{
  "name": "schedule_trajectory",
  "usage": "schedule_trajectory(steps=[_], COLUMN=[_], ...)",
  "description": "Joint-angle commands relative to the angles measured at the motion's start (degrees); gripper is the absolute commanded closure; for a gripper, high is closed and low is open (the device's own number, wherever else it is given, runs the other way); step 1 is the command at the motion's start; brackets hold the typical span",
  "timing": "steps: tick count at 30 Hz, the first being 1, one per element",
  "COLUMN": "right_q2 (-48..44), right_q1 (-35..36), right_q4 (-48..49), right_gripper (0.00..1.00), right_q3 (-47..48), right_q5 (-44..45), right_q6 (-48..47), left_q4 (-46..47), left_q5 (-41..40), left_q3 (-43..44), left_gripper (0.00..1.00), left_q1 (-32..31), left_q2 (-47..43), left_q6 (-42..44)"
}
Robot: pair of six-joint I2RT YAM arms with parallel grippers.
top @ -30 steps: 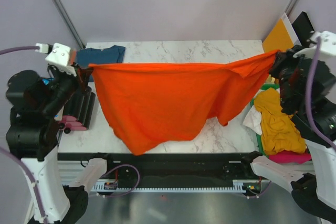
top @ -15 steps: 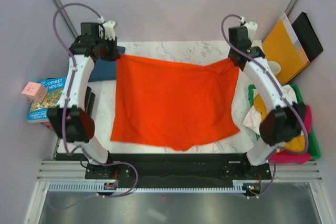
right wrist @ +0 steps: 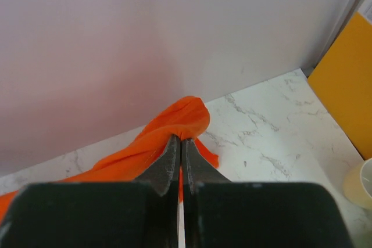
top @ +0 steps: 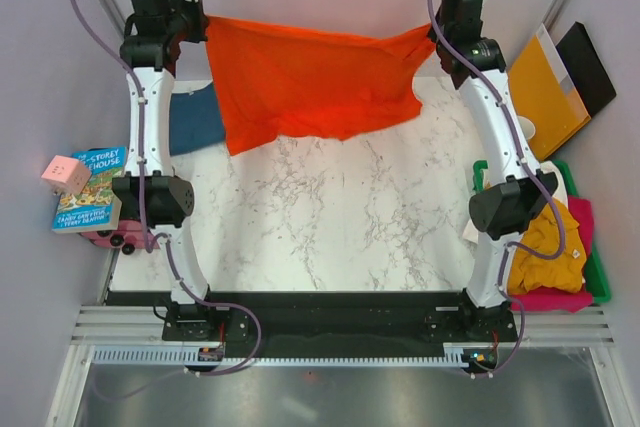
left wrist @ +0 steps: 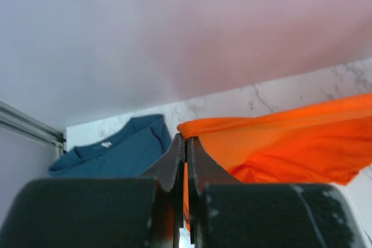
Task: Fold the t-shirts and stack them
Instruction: Flatten out the tshirt
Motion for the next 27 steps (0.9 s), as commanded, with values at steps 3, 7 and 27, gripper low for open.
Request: schedule_trajectory(steps=[3,7,27], right_q2=[-11.8,-21.4,-53.0], right_q1=[2.6,6.6,13.9], right_q4=[7.2,9.2,1.2], right_gripper=[1.0,1.0,1.0], right_q3=[-7.8,-13.5,-22.4], right_q5=[2.1,6.8,16.7], right_q6=[-1.6,-7.3,-13.0], left_q4=[5.7,3.6,-6.9], left_q5=[-0.7,0.8,7.9], left_q3=[1.4,-6.6,-31.8], left_gripper=[0.98,0.98,0.98], left_q1=[2.0,3.1,8.9], left_q2=[-5.9,-17.0,-59.7], left_q6=[-3.6,-5.2,-6.0])
